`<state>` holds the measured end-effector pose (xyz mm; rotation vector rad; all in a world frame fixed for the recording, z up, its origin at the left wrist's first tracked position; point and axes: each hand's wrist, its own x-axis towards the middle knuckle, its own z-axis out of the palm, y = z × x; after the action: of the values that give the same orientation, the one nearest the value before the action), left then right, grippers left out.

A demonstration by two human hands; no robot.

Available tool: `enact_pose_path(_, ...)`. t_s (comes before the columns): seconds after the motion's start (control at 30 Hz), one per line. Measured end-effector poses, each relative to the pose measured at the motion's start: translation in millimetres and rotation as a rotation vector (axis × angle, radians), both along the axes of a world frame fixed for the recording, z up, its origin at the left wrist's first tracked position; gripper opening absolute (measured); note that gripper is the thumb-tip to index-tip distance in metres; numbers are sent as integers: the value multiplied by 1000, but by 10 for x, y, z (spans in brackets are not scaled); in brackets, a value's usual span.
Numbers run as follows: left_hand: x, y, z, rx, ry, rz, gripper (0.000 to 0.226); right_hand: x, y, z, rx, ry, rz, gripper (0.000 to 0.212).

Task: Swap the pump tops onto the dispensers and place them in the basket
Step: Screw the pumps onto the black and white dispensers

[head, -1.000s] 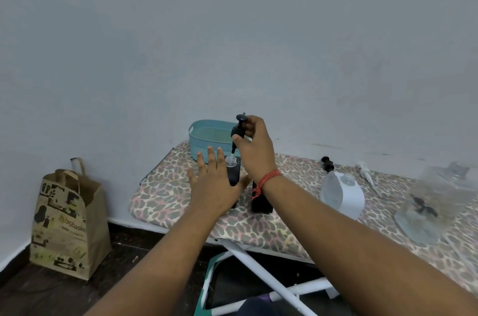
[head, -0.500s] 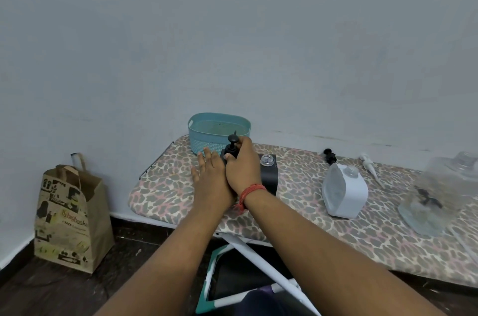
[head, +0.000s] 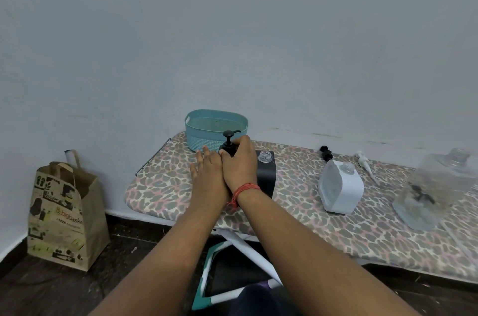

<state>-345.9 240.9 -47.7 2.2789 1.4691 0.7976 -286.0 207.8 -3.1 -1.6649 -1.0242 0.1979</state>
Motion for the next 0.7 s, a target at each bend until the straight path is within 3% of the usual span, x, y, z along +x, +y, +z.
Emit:
enact_pose_path(0.3,-5,43,-74,27,10,-4,53,-27,37,-132,77,-45,-73,28)
enact_pose_path(0.47,-16,27,-57,12,4,-20,59,-45,45,-132,52,55,28,62)
enact_pose_path(0.7,-4,56,-64,2,63,2,66,-52,13,-118,78,-28,-64,59)
